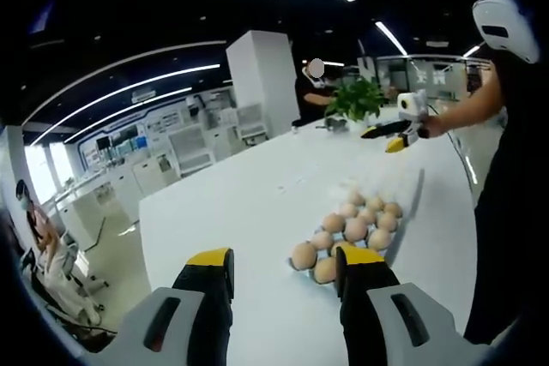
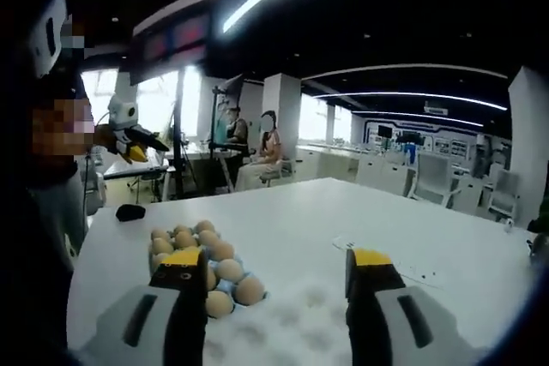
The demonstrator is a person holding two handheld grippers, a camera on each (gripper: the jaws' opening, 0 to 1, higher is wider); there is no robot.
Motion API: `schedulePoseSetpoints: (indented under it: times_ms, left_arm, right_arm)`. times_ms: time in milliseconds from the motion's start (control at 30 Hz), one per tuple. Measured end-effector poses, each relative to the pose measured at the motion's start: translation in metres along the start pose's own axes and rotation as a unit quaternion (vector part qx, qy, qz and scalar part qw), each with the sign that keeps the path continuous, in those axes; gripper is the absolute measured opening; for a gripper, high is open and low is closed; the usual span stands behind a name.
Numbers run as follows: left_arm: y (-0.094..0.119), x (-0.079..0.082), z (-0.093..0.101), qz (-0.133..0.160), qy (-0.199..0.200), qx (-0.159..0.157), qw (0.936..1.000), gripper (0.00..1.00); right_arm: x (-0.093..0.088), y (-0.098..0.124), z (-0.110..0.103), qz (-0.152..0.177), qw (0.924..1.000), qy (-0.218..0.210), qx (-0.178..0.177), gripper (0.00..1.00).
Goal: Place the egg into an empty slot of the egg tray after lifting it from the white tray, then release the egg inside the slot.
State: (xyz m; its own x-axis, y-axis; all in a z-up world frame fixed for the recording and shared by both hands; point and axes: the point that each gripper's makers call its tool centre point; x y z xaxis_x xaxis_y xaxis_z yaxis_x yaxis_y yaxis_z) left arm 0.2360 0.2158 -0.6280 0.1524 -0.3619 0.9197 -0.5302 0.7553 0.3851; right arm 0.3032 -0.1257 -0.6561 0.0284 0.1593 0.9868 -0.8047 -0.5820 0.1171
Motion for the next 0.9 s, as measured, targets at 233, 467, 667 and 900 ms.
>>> schedulePoseSetpoints:
  times_ms: [233, 467, 667, 900]
  left_arm:
    - [0.002, 0.003, 0.000, 0.001, -0.003, 0.003, 1.0000, 0.48]
    - [0.000, 0.006, 0.003, 0.003, -0.007, 0.000, 1.0000, 0.48]
    - [0.000, 0.008, 0.006, 0.005, -0.009, 0.000, 0.9999, 0.48]
    - [0.001, 0.011, 0.009, 0.008, -0.012, 0.001, 0.9999, 0.48]
  right_arm:
    - [-0.001, 0.020, 0.009, 0.004, 0.9997, -0.013, -0.023, 0.66]
    - [-0.001, 0.031, 0.008, 0.004, 0.9993, -0.018, -0.031, 0.66]
    - [-0.004, 0.039, 0.009, -0.004, 0.9993, -0.017, -0.033, 0.66]
    - [-0.018, 0.045, 0.009, -0.031, 0.9989, -0.016, -0.030, 0.65]
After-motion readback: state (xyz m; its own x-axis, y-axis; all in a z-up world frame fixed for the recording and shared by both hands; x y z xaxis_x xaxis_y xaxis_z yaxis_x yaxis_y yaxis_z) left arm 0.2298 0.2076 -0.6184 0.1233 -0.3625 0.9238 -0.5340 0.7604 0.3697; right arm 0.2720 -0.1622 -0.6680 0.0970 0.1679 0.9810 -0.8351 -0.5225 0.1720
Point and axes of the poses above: the point that each gripper's makers call its tool centre point, and the gripper's own axes: y roughly backward along the fingers, z roughly to its right, x roughly out of its top, and after that the axes turned 15 degrees about -x, right-handed
